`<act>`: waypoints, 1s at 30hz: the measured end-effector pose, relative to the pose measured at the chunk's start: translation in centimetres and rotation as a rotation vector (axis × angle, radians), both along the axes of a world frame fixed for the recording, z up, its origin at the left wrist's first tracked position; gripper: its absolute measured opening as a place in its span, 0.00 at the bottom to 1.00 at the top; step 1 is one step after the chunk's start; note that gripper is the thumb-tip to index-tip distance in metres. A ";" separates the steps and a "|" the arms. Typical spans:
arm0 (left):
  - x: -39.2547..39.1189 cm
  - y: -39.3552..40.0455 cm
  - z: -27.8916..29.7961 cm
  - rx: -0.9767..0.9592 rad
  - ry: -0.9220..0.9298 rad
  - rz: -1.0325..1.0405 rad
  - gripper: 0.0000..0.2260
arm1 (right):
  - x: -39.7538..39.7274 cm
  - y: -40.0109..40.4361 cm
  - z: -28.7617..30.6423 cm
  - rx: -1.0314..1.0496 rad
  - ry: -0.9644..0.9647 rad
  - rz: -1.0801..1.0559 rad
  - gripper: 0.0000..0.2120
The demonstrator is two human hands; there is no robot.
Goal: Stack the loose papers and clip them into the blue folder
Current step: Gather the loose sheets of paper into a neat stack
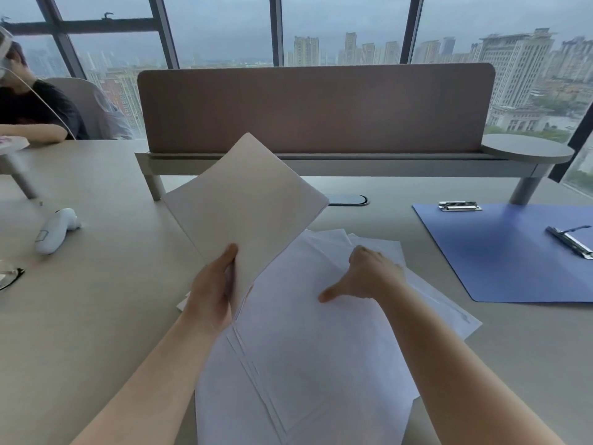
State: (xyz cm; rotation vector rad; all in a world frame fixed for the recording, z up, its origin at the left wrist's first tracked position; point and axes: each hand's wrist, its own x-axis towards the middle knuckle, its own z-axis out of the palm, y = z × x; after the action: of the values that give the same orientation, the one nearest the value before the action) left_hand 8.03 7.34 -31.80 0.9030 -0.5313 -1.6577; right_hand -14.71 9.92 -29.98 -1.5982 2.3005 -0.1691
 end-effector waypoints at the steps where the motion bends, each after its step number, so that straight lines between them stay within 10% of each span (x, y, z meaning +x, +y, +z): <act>1: -0.1 0.1 0.1 -0.003 -0.002 0.004 0.07 | 0.1 -0.1 0.1 0.003 -0.046 0.001 0.34; 10: 0.2 -0.2 -0.1 -0.080 -0.224 0.037 0.11 | -0.2 0.4 -0.8 -0.120 -0.505 0.099 0.07; 18: 0.7 -0.1 0.5 -0.175 -0.420 0.004 0.14 | -2.0 2.0 -0.3 -0.412 -1.234 -0.133 0.08; 30: 0.3 -0.1 -0.3 -0.405 -0.640 -0.053 0.23 | -1.0 2.7 -0.3 -0.422 -1.397 -0.137 0.13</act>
State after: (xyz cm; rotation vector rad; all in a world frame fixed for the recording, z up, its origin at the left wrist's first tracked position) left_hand 8.34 7.21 -32.14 1.1073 -1.2831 -1.2132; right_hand -15.75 12.60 -30.27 -0.8631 1.2382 -1.3585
